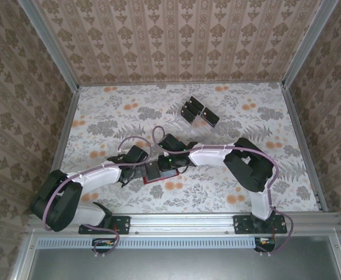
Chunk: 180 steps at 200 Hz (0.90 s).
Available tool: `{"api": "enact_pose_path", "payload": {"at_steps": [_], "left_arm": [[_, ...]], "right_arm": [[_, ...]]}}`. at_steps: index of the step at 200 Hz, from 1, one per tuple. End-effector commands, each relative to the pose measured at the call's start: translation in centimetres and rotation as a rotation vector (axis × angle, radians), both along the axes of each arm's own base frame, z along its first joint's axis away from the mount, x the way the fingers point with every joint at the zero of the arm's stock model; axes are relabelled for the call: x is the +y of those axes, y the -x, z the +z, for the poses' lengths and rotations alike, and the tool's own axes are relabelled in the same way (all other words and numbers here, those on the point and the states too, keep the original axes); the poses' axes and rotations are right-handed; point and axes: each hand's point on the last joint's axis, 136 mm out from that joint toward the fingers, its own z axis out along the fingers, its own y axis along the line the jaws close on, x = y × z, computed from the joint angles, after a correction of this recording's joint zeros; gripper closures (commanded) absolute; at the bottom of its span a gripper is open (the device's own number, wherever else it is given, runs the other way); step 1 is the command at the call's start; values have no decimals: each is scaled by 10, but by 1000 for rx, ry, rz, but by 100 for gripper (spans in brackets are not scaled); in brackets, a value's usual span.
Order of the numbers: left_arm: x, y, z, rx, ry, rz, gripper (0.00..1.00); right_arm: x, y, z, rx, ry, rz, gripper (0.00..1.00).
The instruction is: Put the credit cards into the card holder
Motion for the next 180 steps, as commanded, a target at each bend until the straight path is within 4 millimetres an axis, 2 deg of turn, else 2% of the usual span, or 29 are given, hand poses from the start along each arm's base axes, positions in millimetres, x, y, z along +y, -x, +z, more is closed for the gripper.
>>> {"api": "enact_pose_path", "payload": {"at_steps": [1,56,73,93,133,150,180], "left_arm": [[-7,-4,-13,20,25,-37,0],[-8,-19,-4,7,30,-61,0],[-8,-23,2,-2,34,-68,0],[-10,-25,11,-20,52,-78,0],[-13,-13,16,-22,109,-90,0],[-13,-6,15,-16,128,-86,0],[-14,3,11,-8,135,-82,0]], "right_arm": [[-27,7,-10,22,33,-57,85],[-45,26,-15,52,11,-115,88],[-42,28,-6,44,-12,-120,88],[-36,27,13,8,-42,-114,89],[-25,25,49,-69,-62,-69,90],[-20,25,52,-77,-57,-50,91],[-15,25,41,-60,-47,-38,92]]}}
